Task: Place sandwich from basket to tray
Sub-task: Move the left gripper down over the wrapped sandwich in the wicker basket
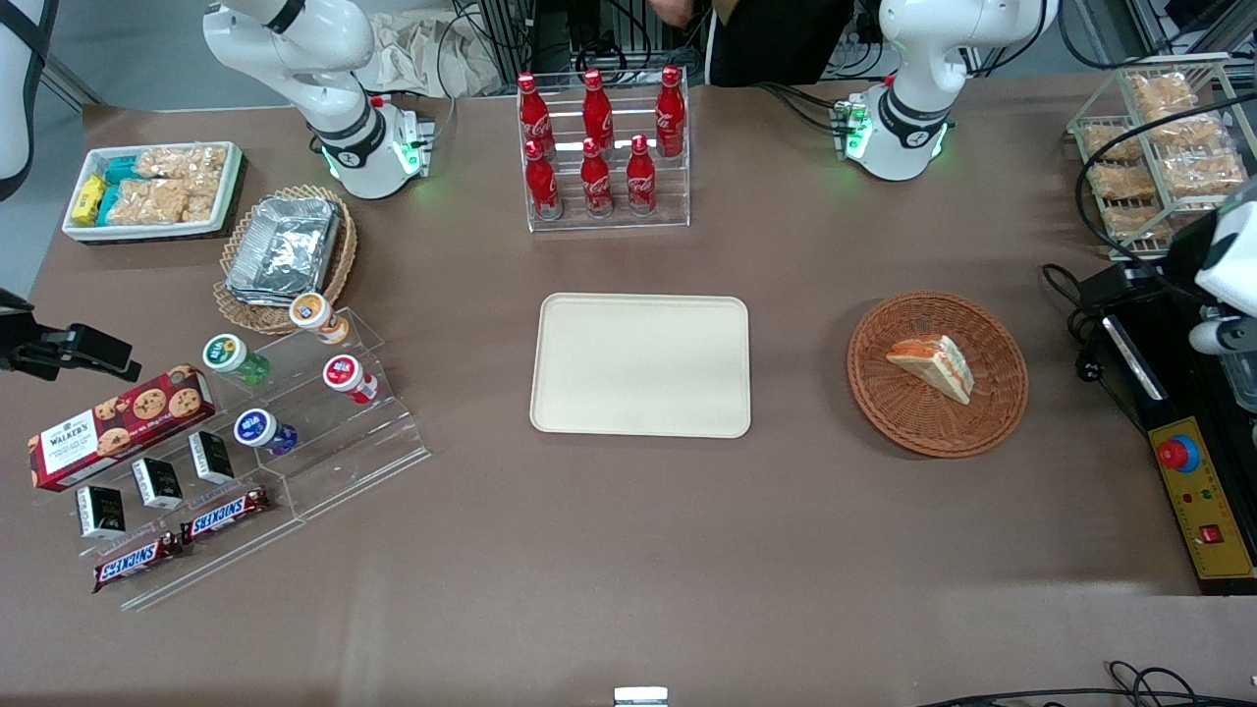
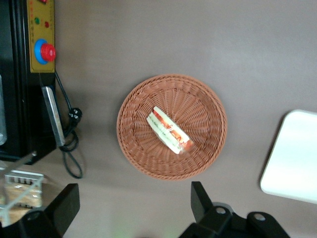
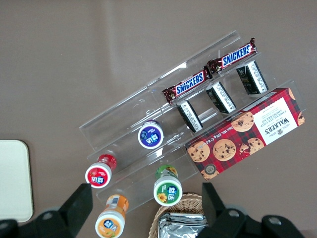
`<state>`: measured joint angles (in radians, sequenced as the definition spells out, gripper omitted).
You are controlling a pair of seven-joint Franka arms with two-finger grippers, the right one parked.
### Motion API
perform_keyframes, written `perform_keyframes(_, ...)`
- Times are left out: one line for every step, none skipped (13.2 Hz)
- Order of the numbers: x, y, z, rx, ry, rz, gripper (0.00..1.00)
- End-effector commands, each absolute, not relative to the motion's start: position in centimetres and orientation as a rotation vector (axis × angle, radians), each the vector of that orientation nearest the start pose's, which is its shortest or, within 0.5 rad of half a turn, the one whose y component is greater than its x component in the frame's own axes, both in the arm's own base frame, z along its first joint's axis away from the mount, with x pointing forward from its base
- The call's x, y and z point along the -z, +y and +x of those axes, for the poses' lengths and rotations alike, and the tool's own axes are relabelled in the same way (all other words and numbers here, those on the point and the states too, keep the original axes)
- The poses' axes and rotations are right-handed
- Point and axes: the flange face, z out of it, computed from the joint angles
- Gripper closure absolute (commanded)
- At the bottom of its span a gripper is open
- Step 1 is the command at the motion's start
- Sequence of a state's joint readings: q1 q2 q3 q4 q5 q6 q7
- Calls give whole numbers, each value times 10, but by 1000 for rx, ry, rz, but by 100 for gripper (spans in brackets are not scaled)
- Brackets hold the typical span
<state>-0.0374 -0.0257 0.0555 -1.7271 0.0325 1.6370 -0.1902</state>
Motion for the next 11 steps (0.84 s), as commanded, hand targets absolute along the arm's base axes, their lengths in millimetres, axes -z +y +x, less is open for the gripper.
perform_keyframes(-514, 9, 480, 24, -655, -3070, 0)
perform_keyframes(-491, 3, 474, 35, -759, -3046, 0)
perform_keyframes(-471, -6, 479, -7, -837, -3012, 0)
perform_keyframes(-446, -21, 486, -65, -927, -2963, 0)
perform_keyframes(-424, -35, 494, -97, -1042, -2908, 0)
perform_keyframes(-405, -41, 501, -87, -1162, -2861, 0)
perform_keyframes(-382, -51, 508, -103, -1251, -2816, 0)
perform_keyframes(-362, -60, 512, -105, -1314, -2783, 0)
perform_keyframes(-344, -62, 514, -97, -1370, -2761, 0)
perform_keyframes(-327, -62, 512, -89, -1393, -2754, 0)
perform_keyframes(-308, -59, 503, -93, -1382, -2749, 0)
